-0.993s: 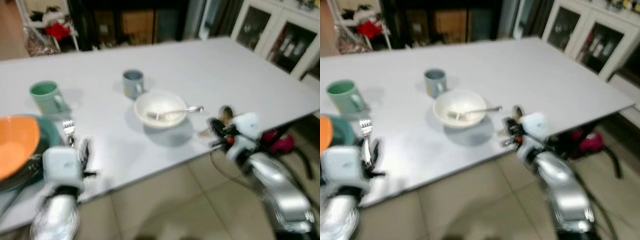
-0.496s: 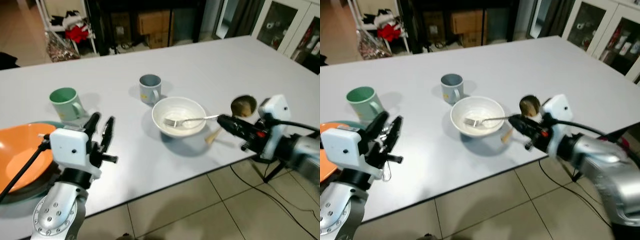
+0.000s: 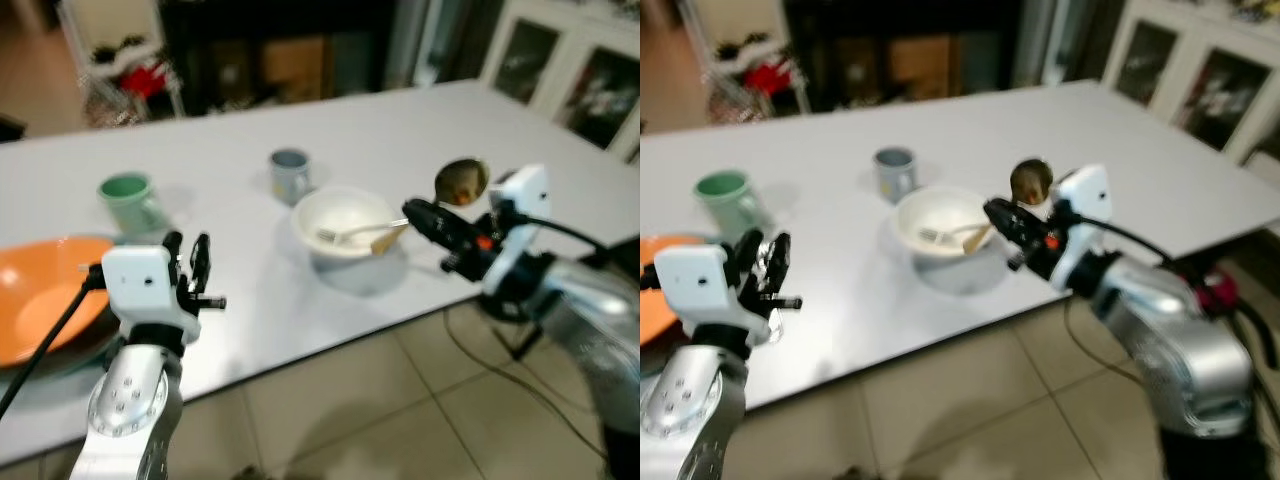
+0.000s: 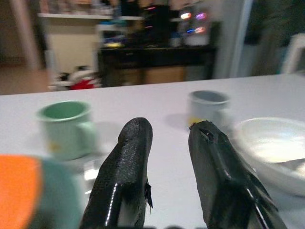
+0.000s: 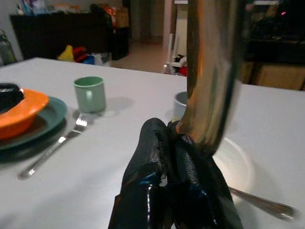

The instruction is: Setting the table

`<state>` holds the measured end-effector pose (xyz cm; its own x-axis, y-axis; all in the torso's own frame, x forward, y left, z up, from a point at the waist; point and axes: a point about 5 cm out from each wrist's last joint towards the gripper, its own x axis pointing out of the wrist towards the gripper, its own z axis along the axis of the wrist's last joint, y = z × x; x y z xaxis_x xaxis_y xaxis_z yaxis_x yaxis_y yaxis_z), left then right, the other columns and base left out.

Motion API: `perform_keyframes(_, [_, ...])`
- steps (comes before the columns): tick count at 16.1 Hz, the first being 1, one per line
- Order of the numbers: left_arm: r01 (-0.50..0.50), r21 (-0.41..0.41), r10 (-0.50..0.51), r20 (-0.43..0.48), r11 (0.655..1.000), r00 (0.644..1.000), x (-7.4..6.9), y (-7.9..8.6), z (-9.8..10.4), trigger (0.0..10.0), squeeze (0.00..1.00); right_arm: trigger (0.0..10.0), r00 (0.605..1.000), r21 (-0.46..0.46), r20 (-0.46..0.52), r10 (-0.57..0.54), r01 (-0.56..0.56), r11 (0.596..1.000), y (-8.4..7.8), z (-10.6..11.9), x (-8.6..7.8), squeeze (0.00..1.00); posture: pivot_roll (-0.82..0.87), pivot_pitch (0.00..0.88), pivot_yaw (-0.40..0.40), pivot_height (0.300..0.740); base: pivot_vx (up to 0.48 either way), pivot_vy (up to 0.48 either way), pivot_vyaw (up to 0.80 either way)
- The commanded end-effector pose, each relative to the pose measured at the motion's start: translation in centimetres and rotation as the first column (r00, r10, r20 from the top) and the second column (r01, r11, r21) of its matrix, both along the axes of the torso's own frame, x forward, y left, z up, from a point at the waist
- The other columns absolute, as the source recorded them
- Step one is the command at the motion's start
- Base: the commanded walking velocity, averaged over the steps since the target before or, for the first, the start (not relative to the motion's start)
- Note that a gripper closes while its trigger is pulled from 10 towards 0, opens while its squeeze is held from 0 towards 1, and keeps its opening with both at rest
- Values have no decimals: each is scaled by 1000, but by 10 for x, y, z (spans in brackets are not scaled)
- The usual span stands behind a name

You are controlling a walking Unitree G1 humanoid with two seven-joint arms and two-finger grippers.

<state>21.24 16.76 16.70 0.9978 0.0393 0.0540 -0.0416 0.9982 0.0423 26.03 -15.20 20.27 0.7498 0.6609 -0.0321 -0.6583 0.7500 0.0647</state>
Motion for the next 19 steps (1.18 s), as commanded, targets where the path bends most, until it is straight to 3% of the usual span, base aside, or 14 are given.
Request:
perform_keyframes(1, [10,37,-10,3,999,1000,3,-6,3,10000,0,10000,999,2,-34,-4,4,1000,2,-7,-5,0,-71,6,11,740,0,-480,800])
perform_keyframes(4, [18,50,-18,-1,999,1000,4,-10,2,10000,0,10000,998,9,-47,31,-30,1000,6,-8,-6,0,-74,6,14,740,0,-480,800])
perform_keyframes(6, [33,57,-33,0,998,999,6,-11,1,10000,0,10000,999,0,-16,36,-36,999,6,-2,3,0,-75,5,14,740,0,-285,794])
perform_keyframes(9, [12,22,-11,-42,1000,999,10,-6,-1,10000,0,10000,997,7,3,83,-83,997,9,7,13,0,-70,0,4,740,0,320,0])
perform_keyframes(11, [27,68,-25,-34,997,999,8,-6,0,10000,0,10000,982,-3,-22,188,-188,982,15,6,10,0,-60,0,-9,740,0,0,0])
perform_keyframes(14, [52,71,-51,-21,996,999,9,-5,4,10000,0,10000,975,-11,-14,220,-221,975,19,7,13,0,-55,0,-10,740,0,0,0])
perform_keyframes(18, [209,2,-209,-12,978,978,12,-16,8,10000,0,10000,966,4,-6,258,-258,966,20,11,17,0,-51,0,-23,740,0,0,0])
perform_keyframes(19, [294,-45,-294,-1,955,956,14,-22,10,10000,1000,10000,959,14,-3,284,-284,959,21,12,18,0,-48,0,-25,740,0,0,0])
